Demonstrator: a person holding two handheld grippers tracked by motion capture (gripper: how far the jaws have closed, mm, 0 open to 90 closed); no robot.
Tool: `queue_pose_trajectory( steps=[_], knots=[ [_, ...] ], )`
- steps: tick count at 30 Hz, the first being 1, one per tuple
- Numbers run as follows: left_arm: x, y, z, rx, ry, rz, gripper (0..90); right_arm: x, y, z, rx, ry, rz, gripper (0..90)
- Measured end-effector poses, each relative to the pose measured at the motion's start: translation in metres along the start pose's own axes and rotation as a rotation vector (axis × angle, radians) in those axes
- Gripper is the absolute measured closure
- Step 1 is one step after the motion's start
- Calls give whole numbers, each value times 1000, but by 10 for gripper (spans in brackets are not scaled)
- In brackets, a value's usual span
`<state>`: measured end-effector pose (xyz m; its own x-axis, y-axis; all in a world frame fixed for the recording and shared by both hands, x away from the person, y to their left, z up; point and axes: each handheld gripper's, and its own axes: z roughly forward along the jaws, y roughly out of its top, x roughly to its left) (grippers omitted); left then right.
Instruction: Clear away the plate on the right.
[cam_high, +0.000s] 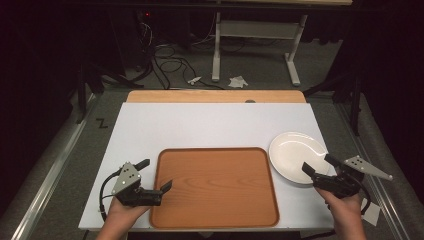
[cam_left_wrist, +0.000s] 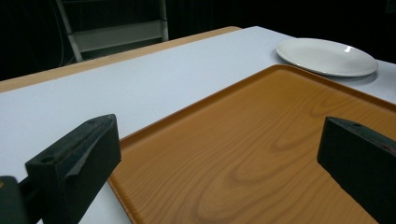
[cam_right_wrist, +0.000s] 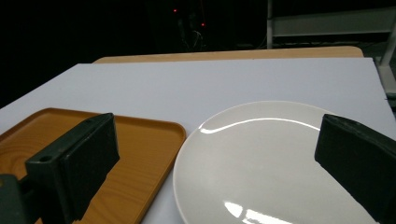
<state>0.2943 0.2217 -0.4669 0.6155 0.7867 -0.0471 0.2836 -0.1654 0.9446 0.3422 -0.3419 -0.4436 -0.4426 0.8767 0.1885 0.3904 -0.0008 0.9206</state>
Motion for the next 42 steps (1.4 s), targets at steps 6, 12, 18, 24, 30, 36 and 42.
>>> queue_pose_trajectory(
  steps=[6, 12, 18, 24, 30, 36, 42],
  knots=[
    [0, 0, 1, 1, -2, -5, 2, -4, 0, -1, -1, -13, 3, 10],
    [-1, 0, 1, 5, -7, 2, 2, -4, -1, 0, 6, -14, 14, 11],
    [0, 0, 2, 5, -6, 3, 2, -8, -3, 0, 14, -21, 31, 11],
    [0, 1, 3, 2, -8, 3, 2, -12, -7, -1, 33, -19, 58, 11],
    [1, 2, 6, -2, -11, -4, 2, -20, -13, -3, 57, -12, 126, 10],
    [0, 3, 9, -3, -19, -4, 2, -28, -19, -3, 87, -14, 168, 10],
    [-1, 3, 11, 2, -22, -4, 2, -32, -24, -2, 130, -23, 192, 10]
  ],
)
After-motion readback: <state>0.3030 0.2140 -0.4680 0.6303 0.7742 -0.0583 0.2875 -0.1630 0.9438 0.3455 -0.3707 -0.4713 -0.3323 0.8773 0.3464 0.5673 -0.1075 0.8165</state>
